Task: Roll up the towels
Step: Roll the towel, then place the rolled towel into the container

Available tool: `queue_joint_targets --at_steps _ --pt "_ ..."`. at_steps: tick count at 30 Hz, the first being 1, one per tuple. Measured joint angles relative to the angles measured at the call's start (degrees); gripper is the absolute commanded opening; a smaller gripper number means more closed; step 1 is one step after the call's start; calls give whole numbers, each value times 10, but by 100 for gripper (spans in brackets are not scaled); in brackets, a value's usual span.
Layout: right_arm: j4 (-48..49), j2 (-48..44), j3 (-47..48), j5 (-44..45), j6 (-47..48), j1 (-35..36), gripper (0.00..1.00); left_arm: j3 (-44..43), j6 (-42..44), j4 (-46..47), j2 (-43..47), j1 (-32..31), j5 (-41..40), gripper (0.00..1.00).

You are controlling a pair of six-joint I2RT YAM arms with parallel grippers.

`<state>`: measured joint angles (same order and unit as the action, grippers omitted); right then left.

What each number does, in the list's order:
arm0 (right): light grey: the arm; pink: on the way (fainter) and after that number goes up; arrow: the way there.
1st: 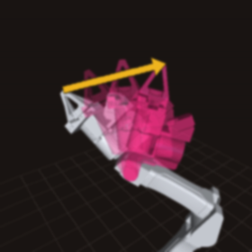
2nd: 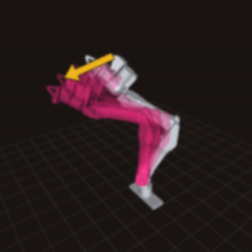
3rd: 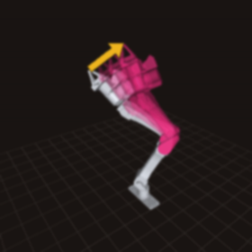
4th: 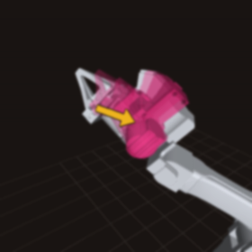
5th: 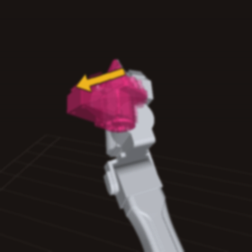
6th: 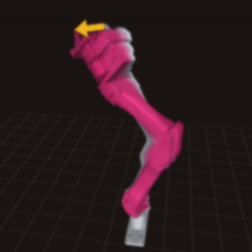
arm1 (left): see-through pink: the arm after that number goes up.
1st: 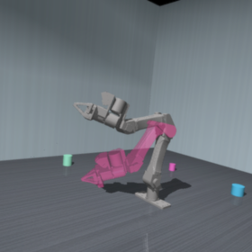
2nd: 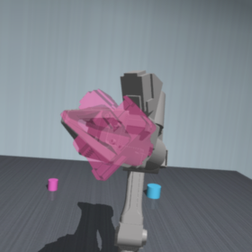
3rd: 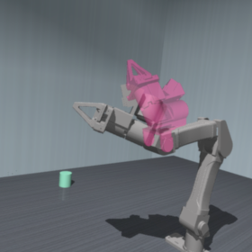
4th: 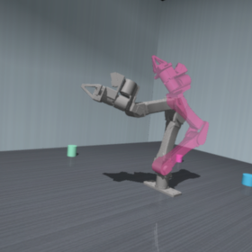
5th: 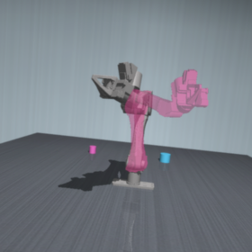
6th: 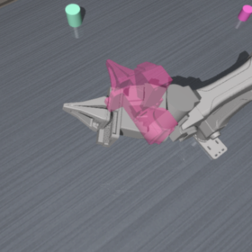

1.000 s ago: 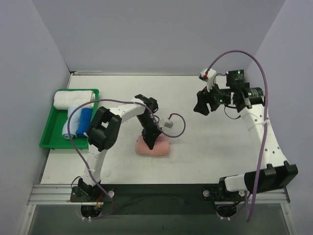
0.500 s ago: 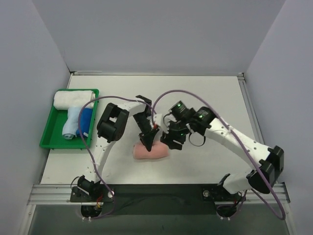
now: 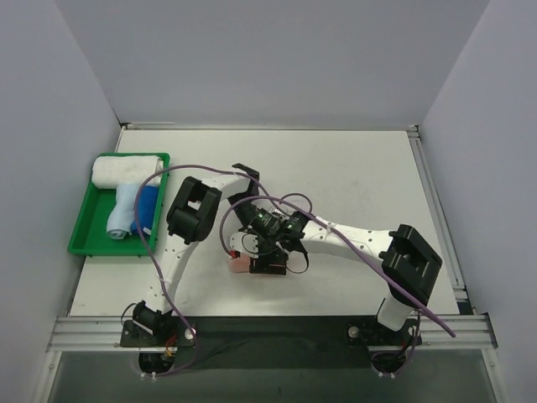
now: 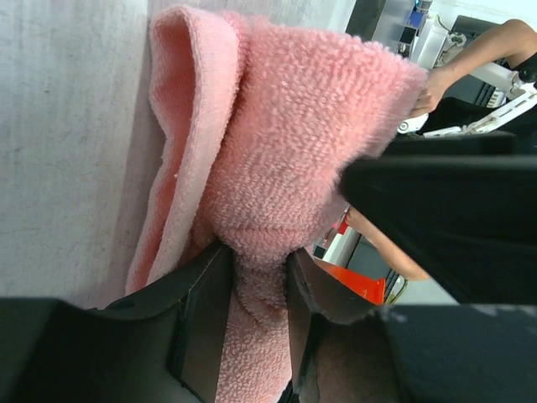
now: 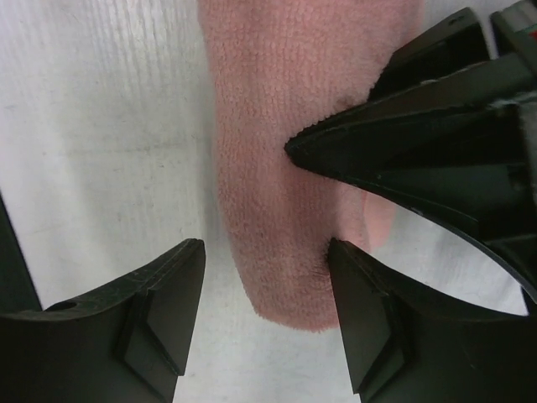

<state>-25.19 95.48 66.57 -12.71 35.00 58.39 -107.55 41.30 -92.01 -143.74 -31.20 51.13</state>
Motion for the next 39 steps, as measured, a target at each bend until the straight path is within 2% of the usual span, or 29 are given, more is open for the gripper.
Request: queue_joint_targets --at_steps 3,4,6,9,10,18,26,30,31,32,35,39 --pt "31 15 -25 5 14 0 54 -1 0 0 -2 2 2 44" --pt "42 22 -28 10 17 0 51 -1 0 0 -2 3 3 50" --pt "58 34 -28 16 25 -2 29 -1 1 0 -2 7 3 55" --pt "61 42 -24 10 26 -6 3 7 1 1 -1 17 7 61" --pt "60 43 -21 4 25 -9 0 14 3 1 3 21 11 63" --pt "24 96 46 -139 10 -67 0 91 14 62 78 89 11 70" --pt "-77 175 145 -237 12 -110 0 63 -20 146 183 255 10 76" --pt "-130 216 195 -274 15 -125 0 70 -63 198 266 361 35 86" --pt "-150 230 214 -284 17 -128 0 89 -73 231 297 387 35 96" --pt "-170 246 235 -294 18 -131 0 116 -81 263 336 409 29 97" --pt "-223 289 285 -326 22 -141 0 251 -102 375 508 435 -1 97" --pt "-303 352 360 -375 26 -158 0 420 -140 543 762 398 -25 97"
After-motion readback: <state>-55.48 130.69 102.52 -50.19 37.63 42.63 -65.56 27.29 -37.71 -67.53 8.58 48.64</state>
